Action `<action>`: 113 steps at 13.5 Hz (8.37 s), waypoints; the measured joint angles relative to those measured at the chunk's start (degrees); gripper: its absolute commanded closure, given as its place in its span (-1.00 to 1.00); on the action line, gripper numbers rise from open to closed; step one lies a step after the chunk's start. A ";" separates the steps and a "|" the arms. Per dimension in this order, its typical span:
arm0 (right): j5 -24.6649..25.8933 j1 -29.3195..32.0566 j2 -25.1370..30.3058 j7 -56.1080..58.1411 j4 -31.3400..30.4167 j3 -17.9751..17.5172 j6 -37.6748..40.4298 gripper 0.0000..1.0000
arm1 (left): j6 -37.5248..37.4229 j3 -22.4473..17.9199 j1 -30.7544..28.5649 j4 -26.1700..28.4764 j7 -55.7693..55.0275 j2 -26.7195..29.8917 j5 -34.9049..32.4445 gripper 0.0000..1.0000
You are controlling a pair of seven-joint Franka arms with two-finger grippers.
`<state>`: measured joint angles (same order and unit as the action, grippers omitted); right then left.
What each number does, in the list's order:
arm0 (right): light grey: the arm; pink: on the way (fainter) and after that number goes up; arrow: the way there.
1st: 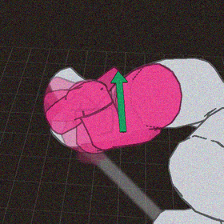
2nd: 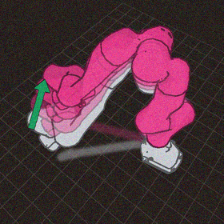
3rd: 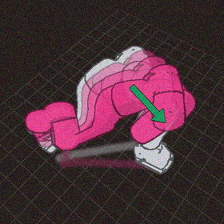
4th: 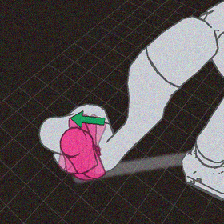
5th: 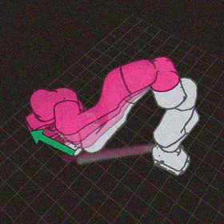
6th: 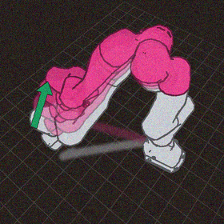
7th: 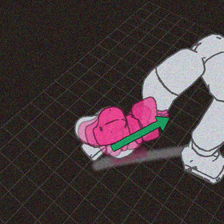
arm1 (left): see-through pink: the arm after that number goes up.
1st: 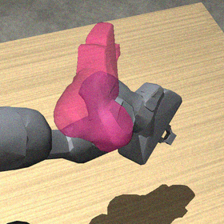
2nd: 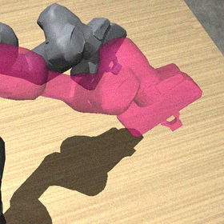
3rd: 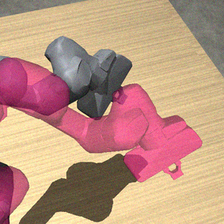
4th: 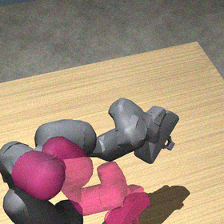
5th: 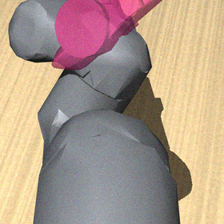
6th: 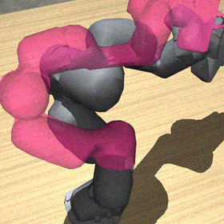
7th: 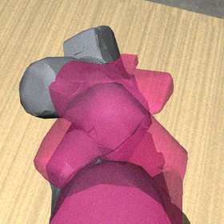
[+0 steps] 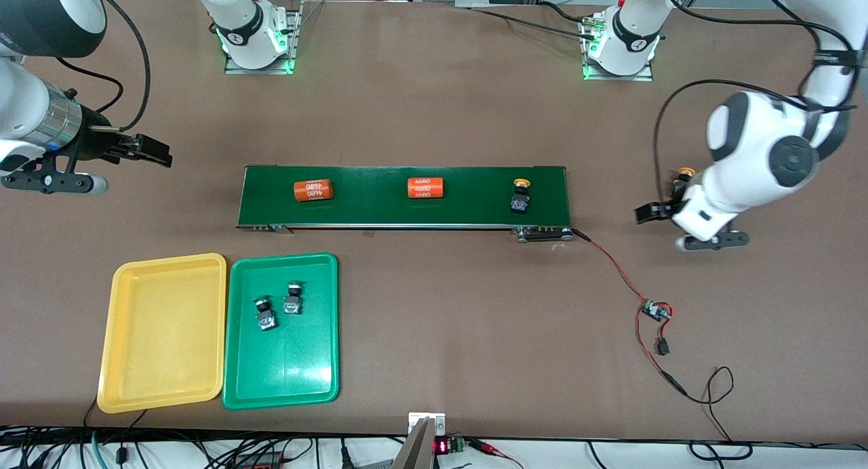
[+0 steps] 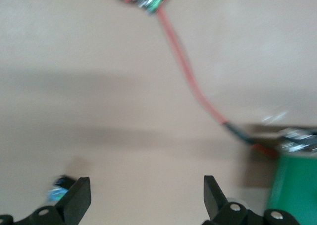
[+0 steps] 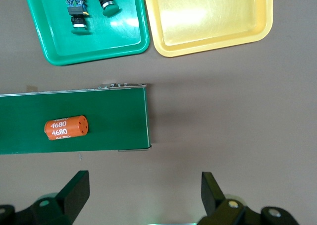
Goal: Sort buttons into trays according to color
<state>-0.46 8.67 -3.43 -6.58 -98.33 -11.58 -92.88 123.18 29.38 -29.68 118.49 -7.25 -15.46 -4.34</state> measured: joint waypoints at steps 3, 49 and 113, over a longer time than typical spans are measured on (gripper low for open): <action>0.00 0.00 -0.03 -0.01 0.00 0.00 0.15 -1.00 | -1.84 -0.05 -5.58 1.46 9.62 -1.11 0.00 -1.00; -5.33 -17.13 8.79 -18.67 -24.76 -1.45 -20.32 -1.00 | 5.89 0.51 26.33 0.16 -7.84 -1.61 5.70 1.00; 11.81 -31.46 -20.96 -37.76 -5.96 0.24 -36.84 0.94 | -33.14 -23.63 23.71 -35.86 3.85 8.28 2.94 -1.00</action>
<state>11.35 -22.79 -24.38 -44.35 -104.29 -11.34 -129.72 90.03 5.75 -5.97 82.63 -3.40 -7.18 -1.41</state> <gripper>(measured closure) 0.564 0.000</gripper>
